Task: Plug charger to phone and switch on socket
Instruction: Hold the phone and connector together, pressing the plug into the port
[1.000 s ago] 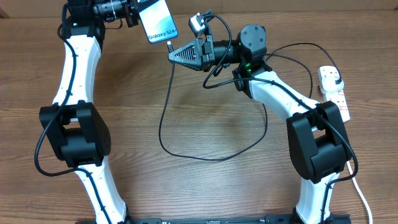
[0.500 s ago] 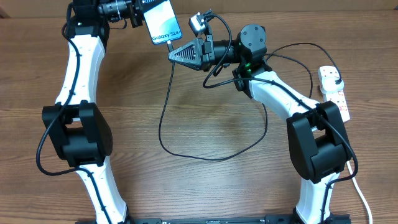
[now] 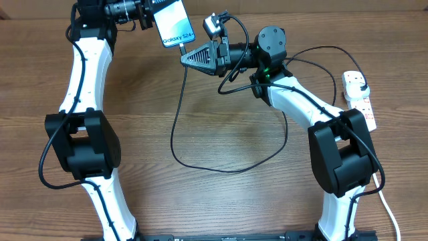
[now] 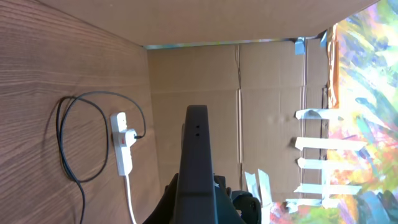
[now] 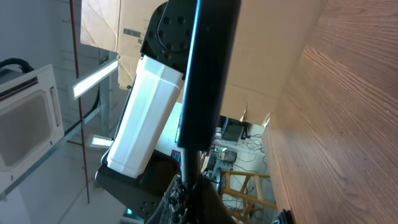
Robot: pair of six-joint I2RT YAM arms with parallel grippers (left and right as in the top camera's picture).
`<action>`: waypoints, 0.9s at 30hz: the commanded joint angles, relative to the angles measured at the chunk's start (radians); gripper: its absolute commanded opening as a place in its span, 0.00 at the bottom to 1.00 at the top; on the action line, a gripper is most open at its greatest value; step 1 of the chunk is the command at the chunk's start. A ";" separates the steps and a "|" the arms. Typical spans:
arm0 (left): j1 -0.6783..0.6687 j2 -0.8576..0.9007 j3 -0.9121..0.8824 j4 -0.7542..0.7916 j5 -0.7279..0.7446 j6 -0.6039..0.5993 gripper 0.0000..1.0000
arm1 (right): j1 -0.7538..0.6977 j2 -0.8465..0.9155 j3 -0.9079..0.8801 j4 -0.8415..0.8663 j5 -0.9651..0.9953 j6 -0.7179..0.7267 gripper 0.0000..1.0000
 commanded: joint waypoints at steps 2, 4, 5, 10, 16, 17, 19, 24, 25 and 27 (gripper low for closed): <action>-0.005 0.000 0.021 0.008 0.018 -0.033 0.04 | -0.004 0.008 0.015 0.006 0.017 0.004 0.04; -0.005 0.000 0.021 0.008 0.018 -0.034 0.04 | -0.004 0.008 0.015 0.006 0.017 0.004 0.04; -0.005 0.000 0.021 0.008 0.018 -0.034 0.04 | -0.004 0.008 0.015 0.006 0.018 0.004 0.04; -0.005 0.000 0.021 0.008 0.023 -0.034 0.04 | -0.004 0.008 0.015 0.006 0.017 0.004 0.04; -0.005 0.000 0.021 0.008 0.026 -0.034 0.04 | -0.004 0.008 0.015 0.006 0.017 0.005 0.04; -0.005 0.000 0.021 0.008 0.025 -0.034 0.04 | -0.004 0.008 0.015 0.006 0.017 0.005 0.04; -0.005 0.000 0.021 0.008 0.024 -0.034 0.04 | -0.004 0.008 0.015 0.006 0.017 0.005 0.04; -0.005 0.000 0.021 0.007 0.009 -0.034 0.04 | -0.003 0.008 0.015 0.006 0.017 0.004 0.04; -0.006 0.000 0.021 0.007 0.005 -0.034 0.04 | -0.002 0.008 0.015 0.006 0.017 0.004 0.04; -0.007 0.000 0.021 0.007 0.003 -0.034 0.04 | -0.002 0.008 0.015 0.006 0.017 0.004 0.04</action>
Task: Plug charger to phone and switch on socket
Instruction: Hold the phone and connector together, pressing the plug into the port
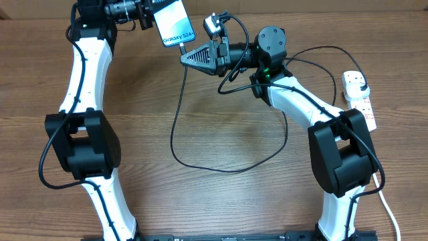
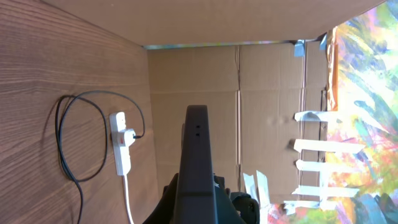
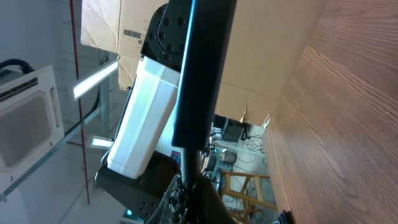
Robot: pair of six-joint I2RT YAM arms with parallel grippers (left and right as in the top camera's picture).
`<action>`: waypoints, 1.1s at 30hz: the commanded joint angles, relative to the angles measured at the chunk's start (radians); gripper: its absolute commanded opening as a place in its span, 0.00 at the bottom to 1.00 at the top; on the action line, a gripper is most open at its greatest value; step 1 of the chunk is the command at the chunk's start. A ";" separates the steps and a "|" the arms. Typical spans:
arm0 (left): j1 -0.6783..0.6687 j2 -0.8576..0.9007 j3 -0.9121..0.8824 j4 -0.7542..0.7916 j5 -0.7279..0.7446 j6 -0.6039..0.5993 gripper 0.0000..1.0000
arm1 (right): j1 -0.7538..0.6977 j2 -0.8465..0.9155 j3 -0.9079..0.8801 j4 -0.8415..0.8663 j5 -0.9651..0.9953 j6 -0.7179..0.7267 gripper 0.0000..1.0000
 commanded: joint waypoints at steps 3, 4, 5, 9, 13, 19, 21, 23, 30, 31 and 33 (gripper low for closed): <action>-0.007 0.000 0.021 0.006 0.008 -0.021 0.04 | -0.003 0.008 0.015 0.007 0.013 0.004 0.04; -0.007 0.000 0.021 0.006 0.008 -0.021 0.04 | -0.003 0.008 0.015 0.007 0.013 0.004 0.04; -0.007 0.000 0.021 0.006 0.007 -0.022 0.04 | -0.003 0.008 0.015 0.007 0.013 0.004 0.04; -0.007 0.000 0.021 0.004 0.003 -0.021 0.04 | -0.003 0.008 0.015 0.006 0.013 0.004 0.04; -0.007 0.000 0.021 0.004 -0.003 -0.021 0.04 | -0.002 0.008 0.015 0.005 0.012 0.004 0.04; -0.007 0.000 0.021 0.004 -0.004 -0.021 0.04 | -0.002 0.008 0.015 -0.002 0.009 0.004 0.04; -0.007 0.000 0.021 0.004 -0.004 -0.021 0.04 | -0.002 0.008 0.015 -0.002 0.009 0.004 0.04; -0.007 0.000 0.021 0.004 -0.004 -0.021 0.04 | -0.002 0.008 0.015 -0.002 0.009 0.004 0.04; -0.007 0.000 0.021 0.004 -0.004 -0.021 0.04 | -0.001 0.008 0.015 -0.005 0.009 0.004 0.04; -0.007 0.000 0.021 0.004 -0.003 -0.021 0.04 | -0.001 0.008 0.015 -0.005 0.009 0.004 0.04; -0.007 0.000 0.021 0.004 0.003 -0.020 0.04 | -0.001 0.008 0.015 -0.005 0.010 0.004 0.04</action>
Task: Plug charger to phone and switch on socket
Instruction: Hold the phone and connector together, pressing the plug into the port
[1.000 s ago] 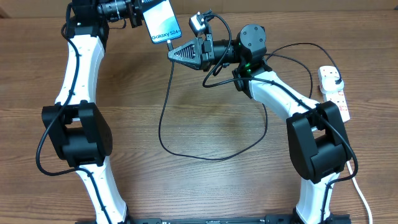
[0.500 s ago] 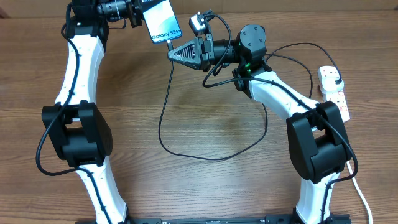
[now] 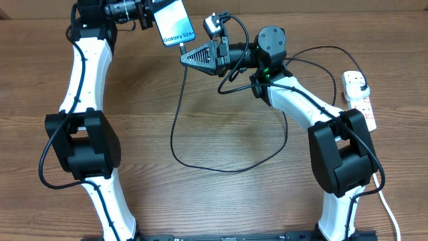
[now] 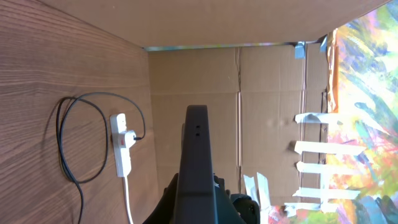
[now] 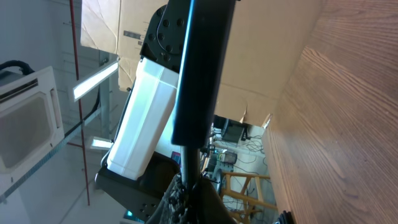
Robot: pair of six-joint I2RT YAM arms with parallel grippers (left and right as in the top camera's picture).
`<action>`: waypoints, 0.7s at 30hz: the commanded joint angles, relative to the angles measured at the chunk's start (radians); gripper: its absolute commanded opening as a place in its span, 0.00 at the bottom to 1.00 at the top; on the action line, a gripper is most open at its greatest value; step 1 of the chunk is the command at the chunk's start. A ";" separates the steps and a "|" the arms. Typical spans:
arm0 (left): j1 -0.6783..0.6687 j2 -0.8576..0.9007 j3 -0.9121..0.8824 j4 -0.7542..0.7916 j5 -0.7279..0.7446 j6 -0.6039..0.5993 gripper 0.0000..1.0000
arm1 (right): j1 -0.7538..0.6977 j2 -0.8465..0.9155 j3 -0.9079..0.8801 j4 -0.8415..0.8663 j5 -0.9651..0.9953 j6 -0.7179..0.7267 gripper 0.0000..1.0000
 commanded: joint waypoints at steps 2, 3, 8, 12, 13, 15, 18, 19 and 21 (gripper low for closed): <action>-0.007 0.000 0.021 0.005 0.017 -0.014 0.04 | -0.001 0.008 0.015 -0.003 0.011 0.005 0.04; -0.007 0.000 0.021 0.005 0.020 -0.008 0.04 | -0.001 0.008 0.015 -0.016 0.015 0.005 0.04; -0.007 0.000 0.021 0.005 0.023 0.010 0.04 | -0.001 0.008 0.015 -0.065 0.018 0.004 0.04; -0.008 0.000 0.021 0.005 0.025 0.010 0.04 | -0.001 0.008 0.015 -0.049 0.018 0.003 0.04; -0.007 0.000 0.021 0.005 0.027 0.010 0.05 | -0.001 0.008 0.015 -0.046 0.018 0.004 0.04; -0.006 0.000 0.021 0.005 0.027 0.010 0.05 | -0.001 0.008 0.015 -0.044 0.017 0.003 0.04; -0.006 0.000 0.021 0.011 0.019 0.010 0.04 | -0.001 0.008 0.015 -0.037 0.006 0.003 0.04; -0.003 0.000 0.021 0.013 0.011 0.010 0.04 | -0.001 0.008 0.015 -0.037 -0.002 0.003 0.04; 0.003 0.000 0.021 0.012 0.008 0.009 0.04 | -0.001 0.008 0.015 -0.036 -0.008 0.000 0.04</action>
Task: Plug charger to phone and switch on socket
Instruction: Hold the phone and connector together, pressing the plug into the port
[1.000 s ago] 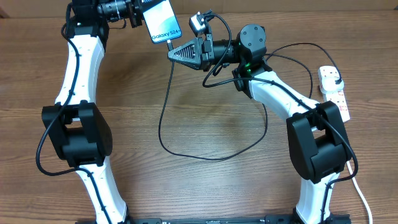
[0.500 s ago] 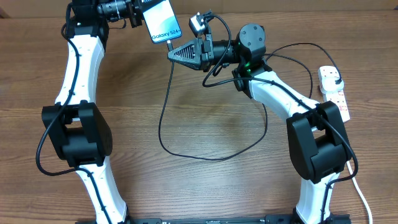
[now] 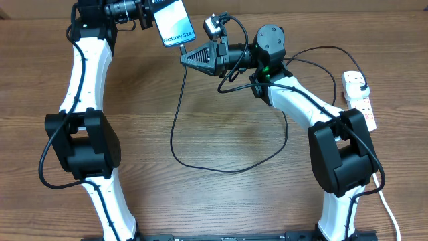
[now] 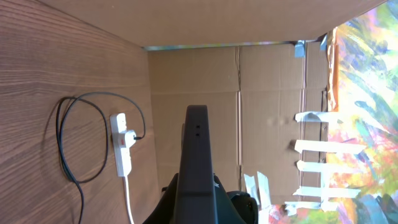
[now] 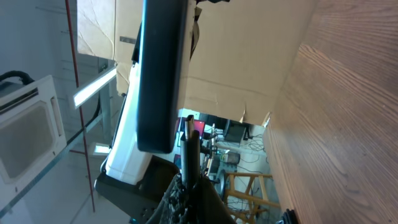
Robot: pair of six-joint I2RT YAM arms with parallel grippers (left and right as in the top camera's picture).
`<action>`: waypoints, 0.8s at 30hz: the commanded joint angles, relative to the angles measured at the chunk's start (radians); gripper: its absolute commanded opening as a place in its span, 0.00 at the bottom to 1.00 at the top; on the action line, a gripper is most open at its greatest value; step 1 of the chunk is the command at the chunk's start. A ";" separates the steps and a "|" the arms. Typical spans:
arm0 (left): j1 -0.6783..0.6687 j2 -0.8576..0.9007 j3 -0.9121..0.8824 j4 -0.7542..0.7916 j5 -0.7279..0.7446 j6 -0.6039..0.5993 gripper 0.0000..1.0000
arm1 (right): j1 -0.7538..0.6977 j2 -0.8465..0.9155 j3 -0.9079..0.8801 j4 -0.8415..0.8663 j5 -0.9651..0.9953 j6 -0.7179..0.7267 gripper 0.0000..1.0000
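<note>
My left gripper (image 3: pixel 151 16) is shut on the phone (image 3: pixel 172 23), holding it in the air at the back with its lit screen facing up. The left wrist view shows the phone (image 4: pixel 197 149) edge on between the jaws. My right gripper (image 3: pixel 190 57) is shut on the charger plug (image 5: pixel 189 144) just below the phone. In the right wrist view the plug tip stands just right of the lower end of the phone (image 5: pixel 160 74), beside it and not in line. The black cable (image 3: pixel 175 127) loops over the table to the white socket strip (image 3: pixel 359 100).
The socket strip (image 4: pixel 122 149) lies at the right edge of the table, with a white adapter (image 3: pixel 354 82) plugged in and its own white lead running toward the front. Cardboard walls stand behind the table. The black cable loop covers the table's middle.
In the right wrist view the phone's end was straight above the plug; now it sits to the plug's left. The right wrist has turned slightly. The left gripper still holds the phone in place.
At all three earlier moments the left gripper held the phone aloft and the right gripper held the plug in line right under its lower end, with hardly any motion. Now the plug stands offset beside the phone's end.
</note>
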 commanded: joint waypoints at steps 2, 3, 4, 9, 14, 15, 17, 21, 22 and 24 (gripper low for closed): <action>0.004 0.000 0.021 0.011 0.004 0.005 0.04 | -0.001 0.008 0.015 0.010 -0.013 0.000 0.04; 0.005 0.000 0.021 0.011 0.004 0.005 0.04 | -0.001 0.008 0.015 0.017 -0.013 0.000 0.04; 0.005 0.000 0.021 0.011 0.004 0.005 0.04 | -0.001 0.008 0.015 0.028 -0.014 0.000 0.04; 0.005 0.000 0.021 0.011 0.008 0.005 0.04 | -0.001 0.008 0.015 0.076 -0.013 0.000 0.04; 0.000 0.000 0.021 0.011 0.011 0.005 0.04 | -0.001 0.008 0.015 0.060 -0.008 0.001 0.04; -0.001 0.000 0.021 0.010 0.008 0.004 0.04 | -0.001 0.008 0.015 0.052 -0.008 0.001 0.04; -0.001 0.000 0.021 0.010 0.008 -0.004 0.04 | -0.001 0.008 0.015 0.033 -0.008 0.001 0.04; -0.001 0.000 0.021 0.010 0.008 -0.014 0.04 | -0.001 0.008 0.015 0.030 -0.008 0.001 0.04; -0.001 0.000 0.021 0.010 0.008 -0.014 0.04 | -0.001 0.008 0.015 0.031 -0.008 0.001 0.04; -0.001 0.000 0.021 0.010 0.009 -0.013 0.04 | -0.001 0.008 0.015 0.031 -0.008 0.000 0.04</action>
